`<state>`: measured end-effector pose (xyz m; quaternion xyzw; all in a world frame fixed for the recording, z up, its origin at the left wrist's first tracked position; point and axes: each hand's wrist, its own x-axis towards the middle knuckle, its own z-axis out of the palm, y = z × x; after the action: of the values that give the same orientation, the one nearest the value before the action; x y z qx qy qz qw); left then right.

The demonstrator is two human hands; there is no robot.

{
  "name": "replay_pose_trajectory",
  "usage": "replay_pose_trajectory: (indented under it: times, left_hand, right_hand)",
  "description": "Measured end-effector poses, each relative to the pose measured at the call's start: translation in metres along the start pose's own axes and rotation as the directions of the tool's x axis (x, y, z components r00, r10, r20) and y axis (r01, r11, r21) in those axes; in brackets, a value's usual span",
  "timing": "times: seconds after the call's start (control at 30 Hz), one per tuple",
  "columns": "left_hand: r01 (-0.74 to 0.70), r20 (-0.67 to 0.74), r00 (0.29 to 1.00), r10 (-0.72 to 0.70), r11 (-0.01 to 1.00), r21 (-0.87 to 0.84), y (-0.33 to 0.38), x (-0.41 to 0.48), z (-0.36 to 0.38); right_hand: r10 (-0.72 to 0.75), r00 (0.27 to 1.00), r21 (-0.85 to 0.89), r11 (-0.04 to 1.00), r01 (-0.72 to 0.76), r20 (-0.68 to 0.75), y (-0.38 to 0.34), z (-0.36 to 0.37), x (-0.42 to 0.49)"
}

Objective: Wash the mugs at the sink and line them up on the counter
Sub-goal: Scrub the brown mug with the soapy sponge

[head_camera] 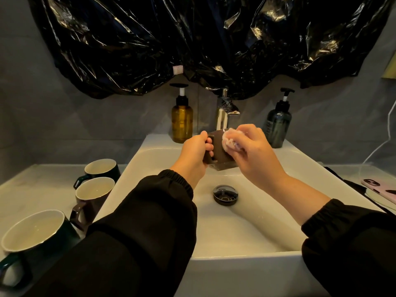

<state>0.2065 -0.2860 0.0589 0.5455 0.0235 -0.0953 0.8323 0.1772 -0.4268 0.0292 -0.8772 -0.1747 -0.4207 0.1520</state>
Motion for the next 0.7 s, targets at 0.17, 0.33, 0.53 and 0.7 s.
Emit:
replay_pose_trajectory:
  times: [0.17, 0.33, 0.53, 0.7]
  left_hand:
    - [0.035, 0.025, 0.999, -0.037, 0.995, 0.097, -0.003, 0.0, 0.004]
    - [0.067, 0.035, 0.997, -0.069, 0.997, 0.036, -0.004, -0.001, 0.006]
    - [0.141, 0.014, 0.99, -0.141, 0.96, -0.242, 0.007, 0.003, -0.007]
    - [0.216, 0.063, 0.976, -0.207, 0.923, -0.319, 0.007, 0.003, -0.008]
  right_hand:
    - [-0.026, 0.995, -0.095, 0.995, 0.017, -0.094, -0.002, 0.004, 0.008]
    - [-0.089, 0.991, -0.101, 0.992, 0.079, -0.098, -0.008, 0.002, 0.007]
    - [-0.251, 0.966, -0.059, 0.965, 0.255, 0.061, -0.013, 0.006, 0.0]
    - [-0.053, 0.985, 0.055, 0.997, 0.063, -0.163, -0.003, -0.002, 0.004]
